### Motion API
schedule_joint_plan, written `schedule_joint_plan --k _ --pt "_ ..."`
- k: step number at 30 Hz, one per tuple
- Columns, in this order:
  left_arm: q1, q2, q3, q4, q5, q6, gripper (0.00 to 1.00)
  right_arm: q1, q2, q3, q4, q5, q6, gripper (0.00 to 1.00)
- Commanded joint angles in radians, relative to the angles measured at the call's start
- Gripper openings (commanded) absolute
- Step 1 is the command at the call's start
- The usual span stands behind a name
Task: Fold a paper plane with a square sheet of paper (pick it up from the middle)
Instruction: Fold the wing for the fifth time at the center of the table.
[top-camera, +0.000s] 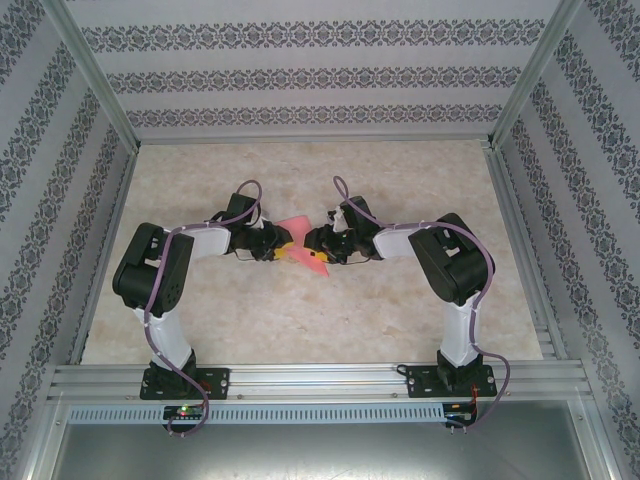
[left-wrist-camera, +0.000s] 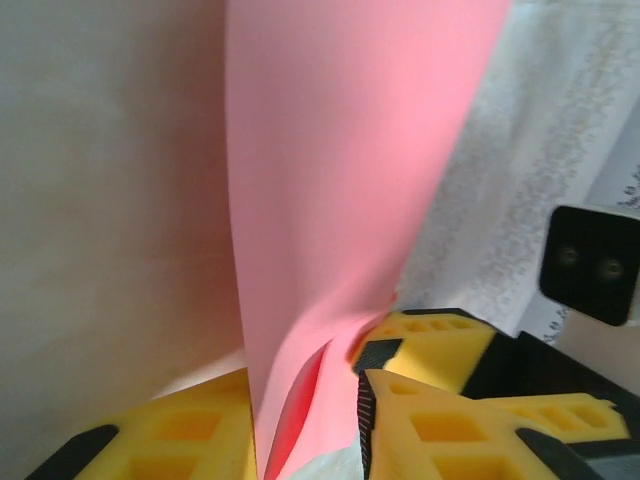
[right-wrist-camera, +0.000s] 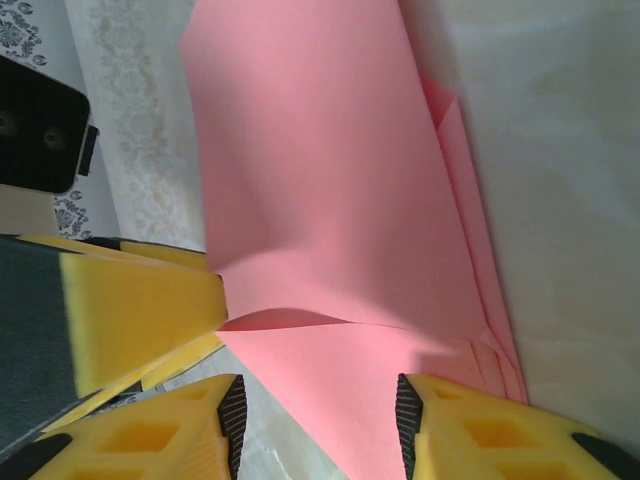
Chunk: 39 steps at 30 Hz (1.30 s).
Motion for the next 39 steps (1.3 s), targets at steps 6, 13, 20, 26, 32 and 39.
schedule_joint_plan --k 6,13,20,26,32,39 --pt "-0.009 0.01 -0.064 0.195 0.06 -0.054 0.31 -0.021 0.025 -0.044 0.036 -0.016 0.019 0.46" --pt "-0.01 0.019 -0.04 0.137 0.066 -0.024 0.17 -0.02 -0.017 -0.045 0.058 -0.015 -0.025 0.52" --pt "-0.01 0.017 -0.013 0.074 0.066 -0.012 0.07 0.003 -0.182 -0.047 -0.108 0.151 -0.257 0.71" --pt "-0.01 0.014 0.014 0.005 0.055 -0.002 0.06 0.041 -0.319 -0.102 -0.2 0.364 -0.455 0.76" --pt "-0.011 0.003 0.023 -0.038 0.045 -0.011 0.05 0.128 -0.421 -0.161 -0.231 0.619 -0.674 0.76" --pt "-0.013 -0.004 0.038 -0.069 0.045 -0.024 0.05 0.296 -0.424 -0.229 -0.081 0.76 -1.022 0.72"
